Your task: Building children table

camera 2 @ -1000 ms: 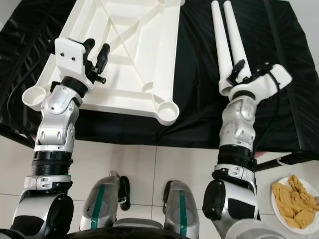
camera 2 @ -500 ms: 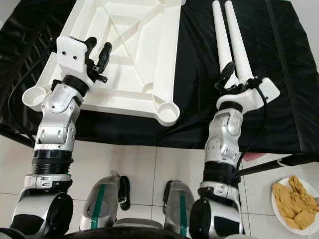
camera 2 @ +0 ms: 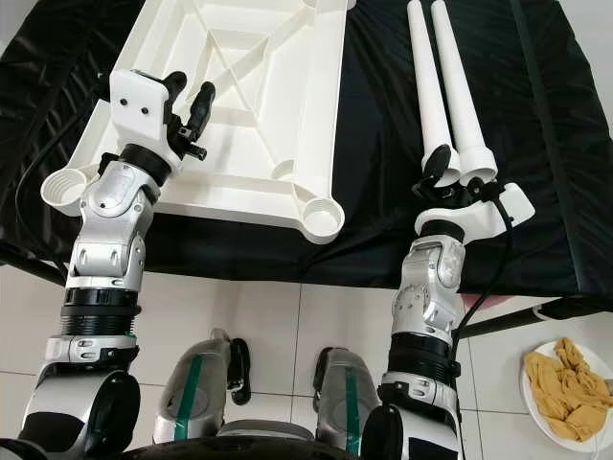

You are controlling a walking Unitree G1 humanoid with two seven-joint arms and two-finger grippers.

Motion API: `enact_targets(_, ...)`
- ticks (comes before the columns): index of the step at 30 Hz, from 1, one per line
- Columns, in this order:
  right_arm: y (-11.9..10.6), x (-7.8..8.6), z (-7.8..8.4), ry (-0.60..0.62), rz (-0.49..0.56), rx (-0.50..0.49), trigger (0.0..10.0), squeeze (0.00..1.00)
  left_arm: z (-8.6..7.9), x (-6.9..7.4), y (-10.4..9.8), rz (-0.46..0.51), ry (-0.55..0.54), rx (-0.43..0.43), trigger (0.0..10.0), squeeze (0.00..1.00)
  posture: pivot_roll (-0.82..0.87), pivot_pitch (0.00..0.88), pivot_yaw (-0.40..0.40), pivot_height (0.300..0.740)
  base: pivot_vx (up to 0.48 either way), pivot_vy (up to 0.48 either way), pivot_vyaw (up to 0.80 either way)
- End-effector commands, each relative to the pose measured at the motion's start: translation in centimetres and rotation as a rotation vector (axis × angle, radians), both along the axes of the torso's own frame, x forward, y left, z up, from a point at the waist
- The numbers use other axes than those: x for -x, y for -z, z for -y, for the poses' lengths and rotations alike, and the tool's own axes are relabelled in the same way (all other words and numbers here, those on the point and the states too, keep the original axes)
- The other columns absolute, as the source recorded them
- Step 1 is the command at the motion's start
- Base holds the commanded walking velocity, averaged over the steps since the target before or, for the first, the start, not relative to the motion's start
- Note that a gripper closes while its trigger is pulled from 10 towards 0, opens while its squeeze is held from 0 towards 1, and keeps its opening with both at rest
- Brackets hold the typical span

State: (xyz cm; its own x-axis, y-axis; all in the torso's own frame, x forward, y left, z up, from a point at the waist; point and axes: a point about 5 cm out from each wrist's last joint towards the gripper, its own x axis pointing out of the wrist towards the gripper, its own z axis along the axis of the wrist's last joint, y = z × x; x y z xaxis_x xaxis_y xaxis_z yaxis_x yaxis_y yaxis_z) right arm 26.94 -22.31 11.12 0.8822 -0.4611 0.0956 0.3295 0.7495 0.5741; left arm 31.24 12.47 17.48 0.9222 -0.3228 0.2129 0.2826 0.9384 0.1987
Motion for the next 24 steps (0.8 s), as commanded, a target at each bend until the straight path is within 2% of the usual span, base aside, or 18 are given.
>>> enact_targets(1, 0.9, -0.3, 0.0, -0.003, -0.025, -0.071, 10.0, 0.00, -0.5, -0.1, 0.0, 0.000, -0.084, 0.010, 10.0, 0.00, 0.04, 0.000, 0.041, 0.740, 0.000, 0.000, 0.00)
enact_targets(8, 1.1, -1.0, 0.8, 0.000, -0.029, -0.125, 10.0, 0.00, -0.4, -0.2, -0.1, 0.004, -0.083, 0.006, 10.0, 0.00, 0.05, 0.000, 0.043, 0.740, 0.000, 0.000, 0.00)
enact_targets(10, 1.2, -1.5, 1.2, 0.001, -0.022, -0.180, 10.0, 0.00, -0.4, -0.3, -0.2, 0.007, -0.082, 0.005, 10.0, 0.00, 0.05, 0.000, 0.045, 0.740, 0.000, 0.000, 0.00)
enact_targets(13, 1.0, -1.9, 1.6, -0.001, -0.005, -0.200, 10.0, 0.00, -0.4, -0.4, -0.2, 0.009, -0.082, 0.004, 10.0, 0.00, 0.05, 0.000, 0.046, 0.740, 0.000, 0.000, 0.00)
enact_targets(24, -0.1, -3.0, 2.8, 0.007, 0.045, -0.223, 10.0, 0.00, -0.3, -0.6, -0.4, 0.014, -0.088, 0.010, 10.0, 0.00, 0.05, 0.000, 0.045, 0.740, 0.000, 0.000, 0.00)
